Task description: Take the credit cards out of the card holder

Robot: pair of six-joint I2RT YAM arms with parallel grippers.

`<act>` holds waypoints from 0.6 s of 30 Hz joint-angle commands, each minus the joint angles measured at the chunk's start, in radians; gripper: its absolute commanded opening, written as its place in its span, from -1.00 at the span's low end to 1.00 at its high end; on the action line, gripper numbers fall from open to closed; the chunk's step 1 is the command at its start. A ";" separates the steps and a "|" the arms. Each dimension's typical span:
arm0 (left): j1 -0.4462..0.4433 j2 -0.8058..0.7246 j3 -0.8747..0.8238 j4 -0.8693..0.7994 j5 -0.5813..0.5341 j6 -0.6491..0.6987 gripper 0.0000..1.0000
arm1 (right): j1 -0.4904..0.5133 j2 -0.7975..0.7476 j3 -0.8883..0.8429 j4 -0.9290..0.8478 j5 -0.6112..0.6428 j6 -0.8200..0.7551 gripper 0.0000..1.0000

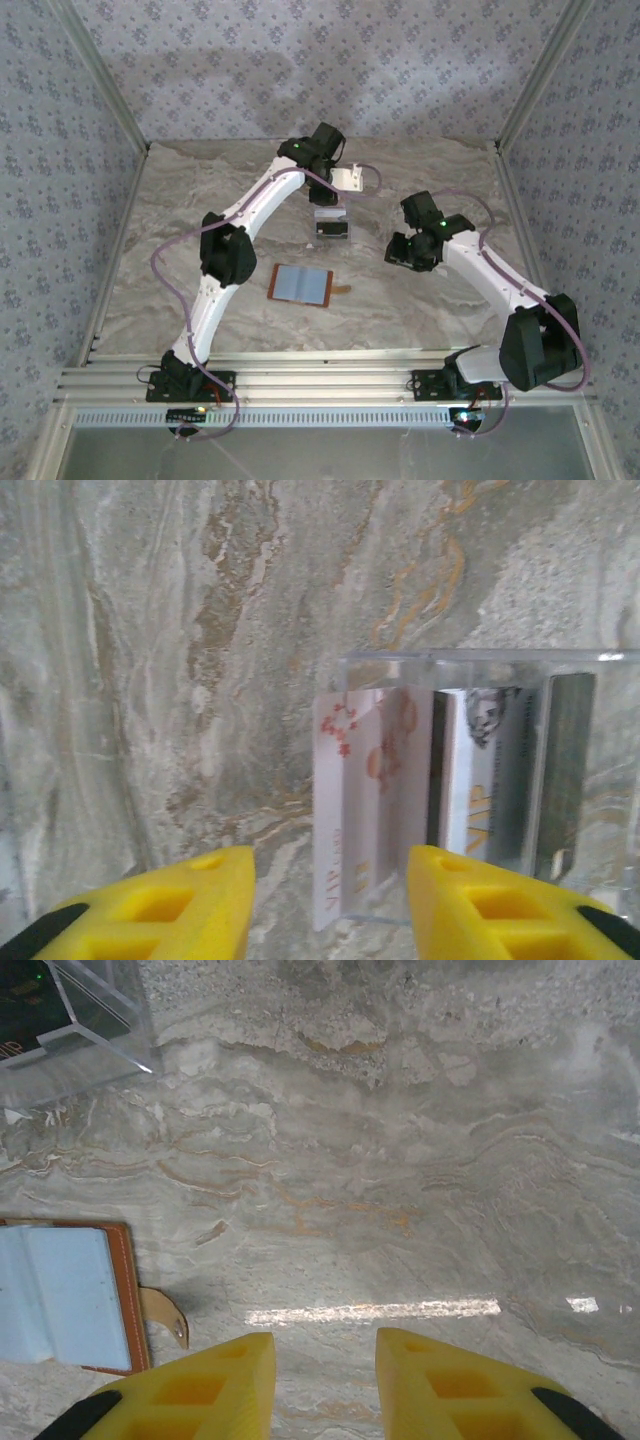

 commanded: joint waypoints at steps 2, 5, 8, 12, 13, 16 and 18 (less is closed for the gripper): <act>0.004 -0.036 -0.021 -0.052 0.053 0.010 0.46 | -0.008 0.008 0.028 -0.011 -0.008 -0.019 -0.31; 0.004 -0.035 -0.023 -0.052 0.058 0.007 0.59 | -0.006 0.005 0.026 -0.008 0.000 -0.020 -0.31; 0.003 -0.030 -0.025 -0.047 0.063 0.010 0.62 | -0.006 0.004 0.024 -0.005 0.001 -0.019 -0.31; 0.004 -0.012 -0.025 -0.041 0.045 0.015 0.65 | -0.006 0.002 0.022 -0.001 0.003 -0.018 -0.31; 0.003 -0.009 -0.024 -0.041 0.044 0.017 0.67 | -0.007 0.002 0.022 0.000 0.003 -0.017 -0.31; 0.003 -0.001 -0.024 -0.021 0.021 0.012 0.69 | -0.006 -0.001 0.022 -0.001 0.003 -0.015 -0.31; 0.003 0.004 -0.019 -0.019 0.017 0.014 0.70 | -0.005 -0.003 0.023 -0.002 0.003 -0.014 -0.31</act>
